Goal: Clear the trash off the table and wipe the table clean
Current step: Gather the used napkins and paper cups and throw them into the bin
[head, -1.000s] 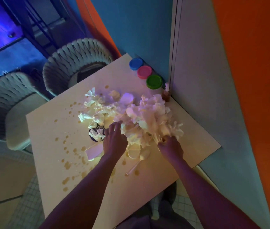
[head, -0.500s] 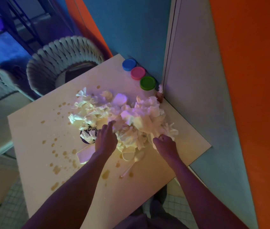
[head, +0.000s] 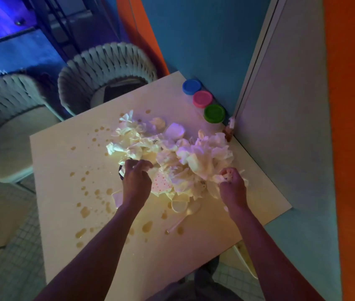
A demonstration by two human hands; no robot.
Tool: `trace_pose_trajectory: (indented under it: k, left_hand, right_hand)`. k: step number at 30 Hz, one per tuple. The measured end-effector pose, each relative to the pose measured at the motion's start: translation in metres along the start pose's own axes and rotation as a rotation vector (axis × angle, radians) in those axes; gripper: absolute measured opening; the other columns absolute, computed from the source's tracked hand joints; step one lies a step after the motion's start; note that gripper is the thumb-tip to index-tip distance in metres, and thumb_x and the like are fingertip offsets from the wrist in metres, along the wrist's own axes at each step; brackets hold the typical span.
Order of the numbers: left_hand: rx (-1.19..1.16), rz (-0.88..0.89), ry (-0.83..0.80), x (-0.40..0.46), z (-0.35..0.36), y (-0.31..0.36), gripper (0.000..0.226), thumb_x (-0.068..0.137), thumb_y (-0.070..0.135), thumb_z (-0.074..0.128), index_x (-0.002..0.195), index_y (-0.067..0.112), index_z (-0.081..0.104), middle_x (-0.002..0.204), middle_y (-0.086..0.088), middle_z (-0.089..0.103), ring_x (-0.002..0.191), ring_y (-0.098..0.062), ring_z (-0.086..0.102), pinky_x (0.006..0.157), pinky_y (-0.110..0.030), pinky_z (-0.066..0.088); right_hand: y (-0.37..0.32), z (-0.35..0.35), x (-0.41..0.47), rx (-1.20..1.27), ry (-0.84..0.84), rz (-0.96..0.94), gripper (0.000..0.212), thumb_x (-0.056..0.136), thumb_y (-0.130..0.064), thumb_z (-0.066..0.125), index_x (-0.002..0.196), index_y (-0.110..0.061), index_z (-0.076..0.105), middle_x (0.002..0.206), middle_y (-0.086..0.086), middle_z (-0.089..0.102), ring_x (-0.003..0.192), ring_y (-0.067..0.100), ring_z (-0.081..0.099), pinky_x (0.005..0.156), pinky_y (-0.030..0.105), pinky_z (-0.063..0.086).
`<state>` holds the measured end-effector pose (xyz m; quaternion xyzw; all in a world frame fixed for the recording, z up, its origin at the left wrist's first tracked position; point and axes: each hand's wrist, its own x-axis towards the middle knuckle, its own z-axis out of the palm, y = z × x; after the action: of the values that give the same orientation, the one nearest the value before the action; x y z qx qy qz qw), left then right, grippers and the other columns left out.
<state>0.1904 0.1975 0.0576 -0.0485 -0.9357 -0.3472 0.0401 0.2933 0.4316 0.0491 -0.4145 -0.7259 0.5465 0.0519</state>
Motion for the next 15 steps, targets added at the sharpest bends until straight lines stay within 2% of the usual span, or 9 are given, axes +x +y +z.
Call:
trace_pose_trajectory:
  k: [3, 6, 8, 10, 13, 15]
  left_hand:
    - [-0.026, 0.017, -0.016, -0.006, -0.003, 0.001, 0.044, 0.078, -0.016, 0.047, 0.083, 0.019, 0.073, 0.098, 0.002, 0.056, 0.092, -0.016, 0.055, 0.074, -0.023, 0.038]
    - [-0.025, 0.007, -0.076, -0.012, -0.003, 0.012, 0.036, 0.082, -0.004, 0.052, 0.086, 0.025, 0.073, 0.1, 0.005, 0.063, 0.086, -0.014, 0.059, 0.07, -0.028, 0.042]
    - [-0.01, 0.002, -0.131, -0.014, -0.001, 0.023, 0.028, 0.084, 0.009, 0.06, 0.096, 0.03, 0.073, 0.107, 0.008, 0.062, 0.086, -0.015, 0.063, 0.071, -0.03, 0.049]
    - [0.033, 0.031, -0.214, -0.014, 0.003, 0.037, 0.031, 0.084, 0.021, 0.067, 0.111, 0.035, 0.069, 0.118, 0.01, 0.057, 0.092, -0.018, 0.066, 0.074, -0.035, 0.055]
    - [0.19, 0.162, -0.354, -0.009, 0.013, 0.057, 0.054, 0.085, 0.033, 0.069, 0.136, 0.039, 0.051, 0.14, 0.009, 0.042, 0.094, -0.024, 0.067, 0.069, -0.035, 0.053]
    - [0.284, 0.26, -0.426, -0.005, 0.025, 0.068, 0.067, 0.084, 0.033, 0.069, 0.144, 0.041, 0.04, 0.151, 0.007, 0.032, 0.092, -0.026, 0.067, 0.063, -0.033, 0.049]
  right_hand:
    - [-0.007, -0.001, 0.002, 0.032, -0.013, -0.027, 0.053, 0.071, 0.005, 0.042, 0.103, -0.029, 0.066, 0.104, -0.003, 0.066, 0.089, 0.022, 0.061, 0.071, 0.028, 0.044]
    - [-0.009, -0.003, 0.005, 0.097, -0.024, 0.037, 0.035, 0.073, -0.007, 0.051, 0.095, -0.028, 0.068, 0.1, -0.002, 0.069, 0.084, 0.019, 0.06, 0.071, 0.028, 0.043]
    - [-0.011, -0.003, 0.007, 0.139, -0.035, 0.08, 0.017, 0.076, -0.019, 0.06, 0.089, -0.026, 0.069, 0.099, 0.0, 0.069, 0.087, 0.018, 0.06, 0.072, 0.028, 0.043]
    - [-0.01, -0.004, 0.01, 0.129, -0.041, 0.1, 0.007, 0.078, -0.023, 0.067, 0.085, -0.024, 0.068, 0.099, -0.001, 0.069, 0.088, 0.019, 0.061, 0.074, 0.029, 0.045]
    - [-0.007, -0.005, 0.012, 0.137, -0.079, 0.109, 0.014, 0.075, -0.026, 0.075, 0.077, -0.021, 0.063, 0.086, -0.003, 0.066, 0.069, 0.016, 0.055, 0.065, 0.031, 0.043]
    - [-0.006, -0.007, 0.011, 0.14, -0.094, 0.103, 0.022, 0.074, -0.027, 0.077, 0.069, -0.021, 0.057, 0.071, -0.006, 0.058, 0.061, 0.016, 0.048, 0.061, 0.031, 0.04]
